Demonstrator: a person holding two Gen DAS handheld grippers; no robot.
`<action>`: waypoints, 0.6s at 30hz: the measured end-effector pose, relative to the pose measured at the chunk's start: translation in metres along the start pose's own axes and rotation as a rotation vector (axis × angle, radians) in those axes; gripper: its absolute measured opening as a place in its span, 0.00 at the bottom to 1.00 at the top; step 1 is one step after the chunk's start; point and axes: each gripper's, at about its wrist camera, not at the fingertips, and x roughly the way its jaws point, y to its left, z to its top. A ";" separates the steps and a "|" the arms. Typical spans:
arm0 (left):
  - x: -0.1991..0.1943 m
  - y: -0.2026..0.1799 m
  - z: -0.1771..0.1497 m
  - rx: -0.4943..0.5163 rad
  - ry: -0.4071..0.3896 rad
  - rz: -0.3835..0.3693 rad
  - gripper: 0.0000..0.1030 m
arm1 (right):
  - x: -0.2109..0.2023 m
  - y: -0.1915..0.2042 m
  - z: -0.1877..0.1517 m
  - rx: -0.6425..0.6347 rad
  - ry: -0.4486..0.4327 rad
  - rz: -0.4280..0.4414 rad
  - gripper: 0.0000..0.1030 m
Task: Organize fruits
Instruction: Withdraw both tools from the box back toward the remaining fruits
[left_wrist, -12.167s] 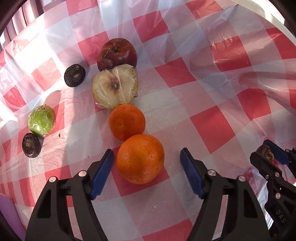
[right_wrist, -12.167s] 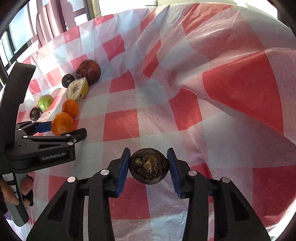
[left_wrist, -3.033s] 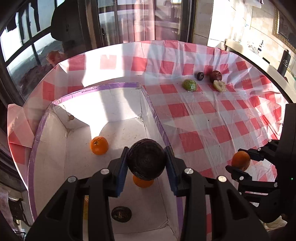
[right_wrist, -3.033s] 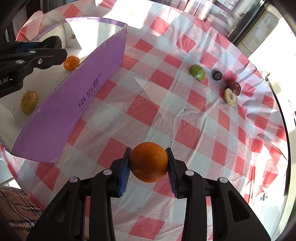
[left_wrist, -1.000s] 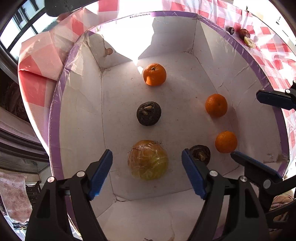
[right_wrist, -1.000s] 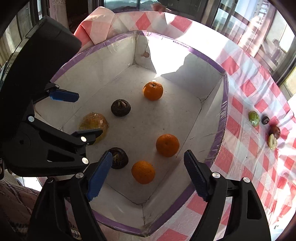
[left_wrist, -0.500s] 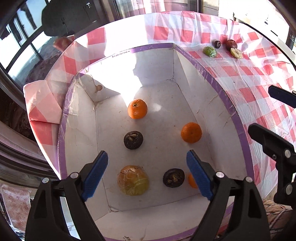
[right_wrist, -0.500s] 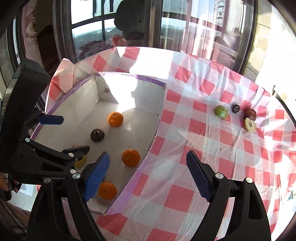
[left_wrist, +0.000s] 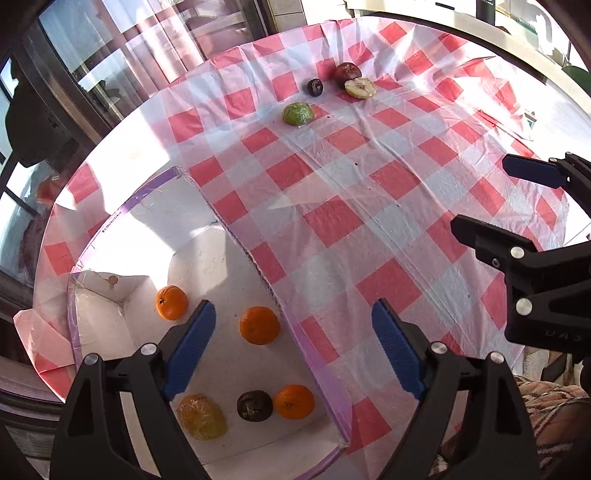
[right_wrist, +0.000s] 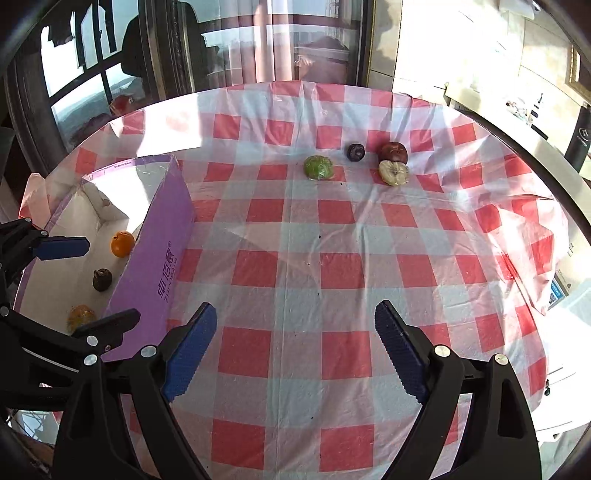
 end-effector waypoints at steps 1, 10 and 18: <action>0.002 -0.005 0.003 0.009 0.003 -0.006 0.84 | 0.001 -0.007 -0.002 0.010 0.006 -0.005 0.82; 0.025 -0.043 0.032 0.033 0.063 -0.058 0.84 | 0.018 -0.059 -0.006 0.072 0.063 -0.018 0.83; 0.058 -0.073 0.061 -0.016 0.163 -0.099 0.84 | 0.050 -0.100 -0.006 0.071 0.141 0.005 0.84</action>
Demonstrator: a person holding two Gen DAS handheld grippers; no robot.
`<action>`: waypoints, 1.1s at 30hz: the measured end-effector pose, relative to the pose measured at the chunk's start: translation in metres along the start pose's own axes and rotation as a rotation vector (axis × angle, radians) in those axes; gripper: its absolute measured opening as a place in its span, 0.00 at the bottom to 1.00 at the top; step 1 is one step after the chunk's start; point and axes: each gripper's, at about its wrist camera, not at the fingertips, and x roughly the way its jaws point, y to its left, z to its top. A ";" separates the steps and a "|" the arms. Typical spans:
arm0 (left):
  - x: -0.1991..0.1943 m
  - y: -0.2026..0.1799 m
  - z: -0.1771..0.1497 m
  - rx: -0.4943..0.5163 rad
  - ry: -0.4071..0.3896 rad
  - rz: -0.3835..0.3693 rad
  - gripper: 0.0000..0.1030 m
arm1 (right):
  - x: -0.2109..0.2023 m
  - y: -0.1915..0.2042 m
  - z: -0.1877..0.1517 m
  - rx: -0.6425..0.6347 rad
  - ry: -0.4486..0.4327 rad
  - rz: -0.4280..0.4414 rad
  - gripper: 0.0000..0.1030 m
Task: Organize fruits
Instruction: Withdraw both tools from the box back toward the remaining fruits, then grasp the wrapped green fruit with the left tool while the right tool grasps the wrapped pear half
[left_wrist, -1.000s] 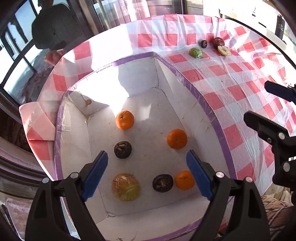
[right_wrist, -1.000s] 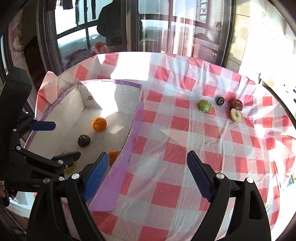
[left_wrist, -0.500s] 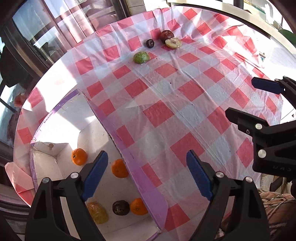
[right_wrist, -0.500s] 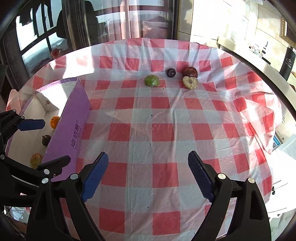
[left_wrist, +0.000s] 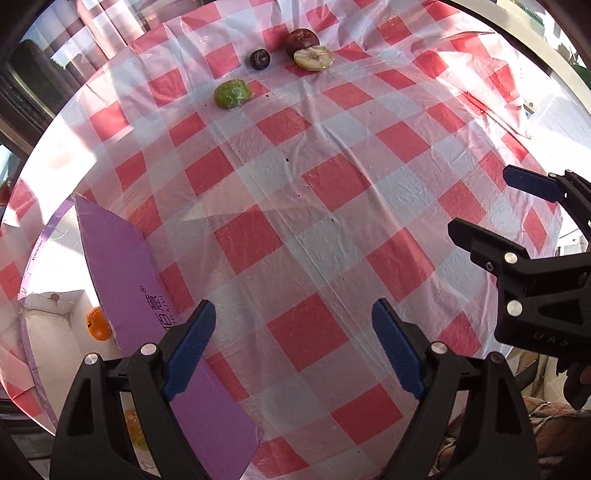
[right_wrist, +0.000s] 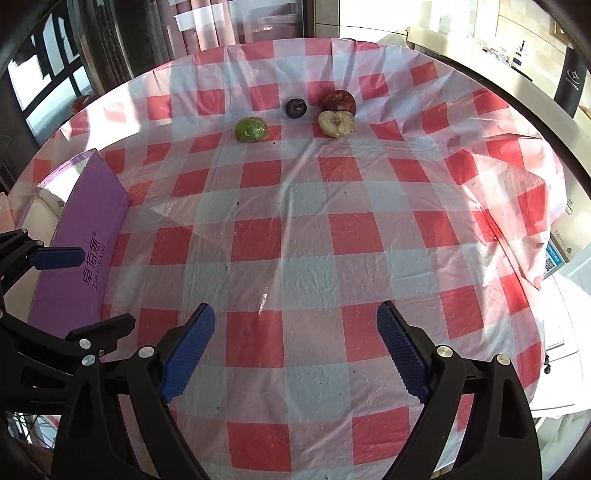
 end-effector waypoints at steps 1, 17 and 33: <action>0.005 -0.004 0.005 -0.010 0.014 -0.007 0.84 | 0.006 -0.007 0.002 -0.002 0.012 0.004 0.84; 0.105 -0.003 0.102 -0.334 0.024 0.032 0.84 | 0.128 -0.070 0.092 -0.177 -0.030 0.002 0.84; 0.151 0.074 0.178 -0.484 -0.210 0.194 0.84 | 0.221 -0.069 0.222 -0.082 -0.137 -0.024 0.78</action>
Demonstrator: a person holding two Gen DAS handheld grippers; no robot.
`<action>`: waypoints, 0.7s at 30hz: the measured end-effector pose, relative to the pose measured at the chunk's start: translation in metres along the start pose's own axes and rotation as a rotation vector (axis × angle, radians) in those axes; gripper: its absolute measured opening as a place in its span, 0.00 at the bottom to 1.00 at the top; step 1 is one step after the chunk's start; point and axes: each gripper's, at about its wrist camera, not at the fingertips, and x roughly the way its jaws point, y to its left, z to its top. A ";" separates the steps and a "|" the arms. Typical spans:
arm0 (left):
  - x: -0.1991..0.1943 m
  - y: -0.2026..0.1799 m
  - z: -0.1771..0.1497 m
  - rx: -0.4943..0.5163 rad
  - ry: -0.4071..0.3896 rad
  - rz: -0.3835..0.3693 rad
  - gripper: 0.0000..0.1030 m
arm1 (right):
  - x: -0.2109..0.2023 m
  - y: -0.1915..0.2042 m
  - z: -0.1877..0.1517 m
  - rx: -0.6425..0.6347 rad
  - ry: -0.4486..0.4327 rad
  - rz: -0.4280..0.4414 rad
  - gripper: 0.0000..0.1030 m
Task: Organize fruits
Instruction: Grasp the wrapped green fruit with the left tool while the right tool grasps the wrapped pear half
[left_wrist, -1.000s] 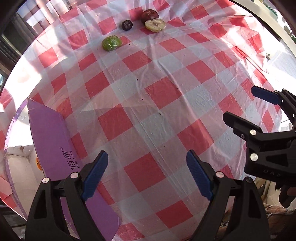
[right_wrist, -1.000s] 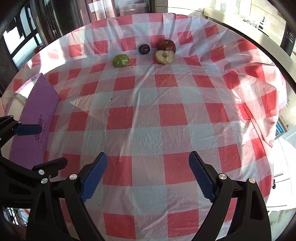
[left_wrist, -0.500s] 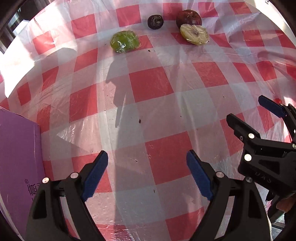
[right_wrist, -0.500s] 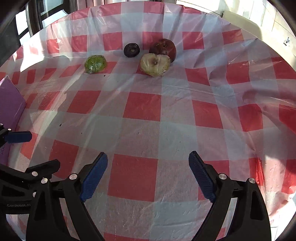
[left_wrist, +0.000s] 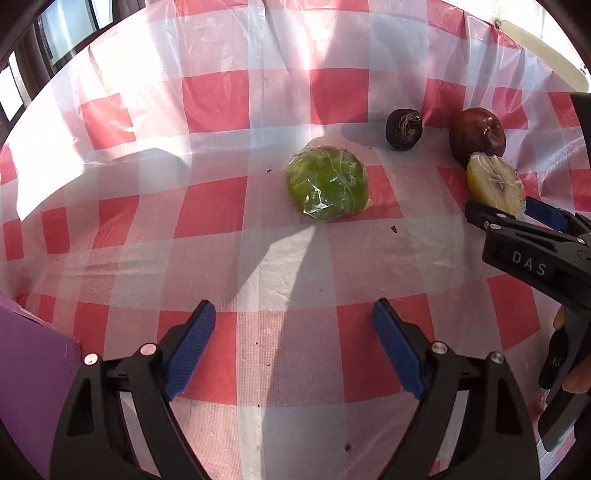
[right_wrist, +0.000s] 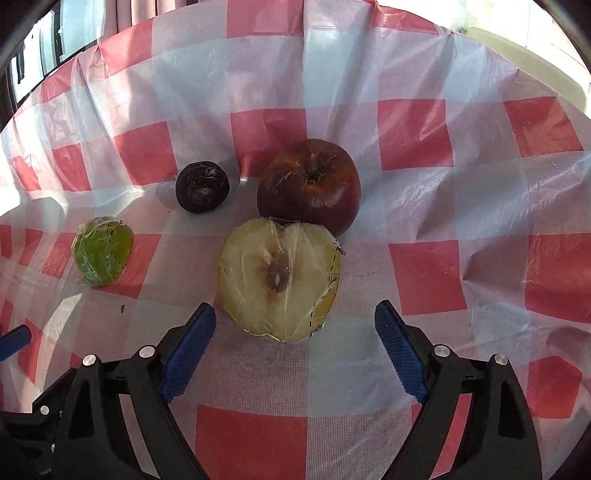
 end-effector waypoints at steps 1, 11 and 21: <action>0.005 -0.001 0.008 0.003 -0.012 0.002 0.85 | 0.002 0.000 0.004 0.009 -0.002 0.001 0.76; 0.050 -0.018 0.086 0.025 -0.070 -0.009 0.87 | 0.005 -0.010 0.016 0.060 -0.017 0.063 0.58; 0.045 -0.025 0.084 -0.013 -0.049 -0.103 0.57 | -0.002 -0.010 0.017 0.050 -0.013 0.051 0.58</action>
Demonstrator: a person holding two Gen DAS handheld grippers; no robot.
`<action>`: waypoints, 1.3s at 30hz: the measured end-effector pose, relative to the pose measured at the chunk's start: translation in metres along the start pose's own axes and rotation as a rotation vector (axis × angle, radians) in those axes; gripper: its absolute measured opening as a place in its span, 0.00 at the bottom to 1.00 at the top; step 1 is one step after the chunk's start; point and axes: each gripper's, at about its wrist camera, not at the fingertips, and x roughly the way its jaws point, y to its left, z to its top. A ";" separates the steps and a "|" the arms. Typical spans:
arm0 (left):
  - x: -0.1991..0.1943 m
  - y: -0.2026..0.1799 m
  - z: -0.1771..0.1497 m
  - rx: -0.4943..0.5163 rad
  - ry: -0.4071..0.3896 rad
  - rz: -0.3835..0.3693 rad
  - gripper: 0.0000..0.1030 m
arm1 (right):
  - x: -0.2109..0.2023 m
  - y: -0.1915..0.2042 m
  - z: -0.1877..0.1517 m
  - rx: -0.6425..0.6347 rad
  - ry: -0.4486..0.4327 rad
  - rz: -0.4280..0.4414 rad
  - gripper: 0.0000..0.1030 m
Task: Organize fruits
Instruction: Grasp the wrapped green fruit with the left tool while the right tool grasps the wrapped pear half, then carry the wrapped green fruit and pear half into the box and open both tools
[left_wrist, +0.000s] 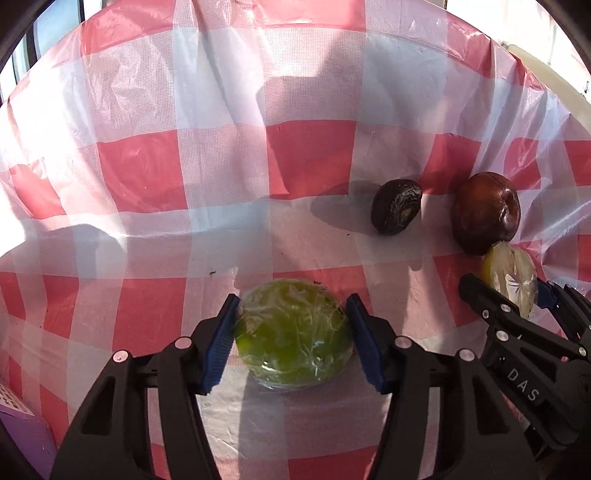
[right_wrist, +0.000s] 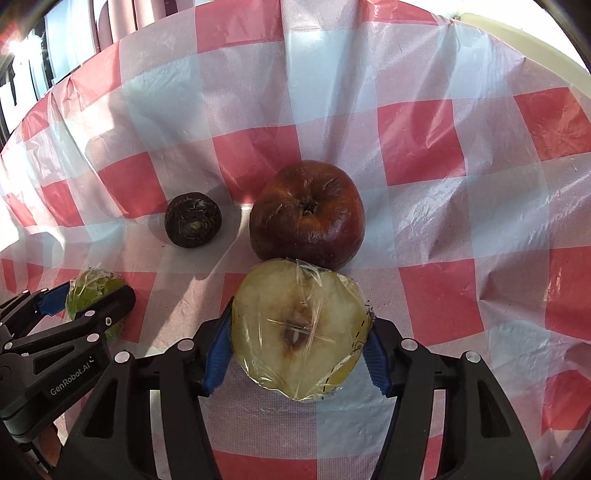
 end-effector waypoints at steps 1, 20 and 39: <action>-0.005 -0.002 -0.005 0.003 0.006 -0.003 0.57 | 0.000 0.001 0.000 -0.002 0.001 -0.003 0.58; -0.178 -0.011 -0.232 0.073 0.221 -0.194 0.57 | -0.113 0.004 -0.129 -0.010 0.126 0.087 0.57; -0.232 0.021 -0.224 0.268 0.188 -0.191 0.57 | -0.205 0.067 -0.209 -0.072 0.262 0.088 0.57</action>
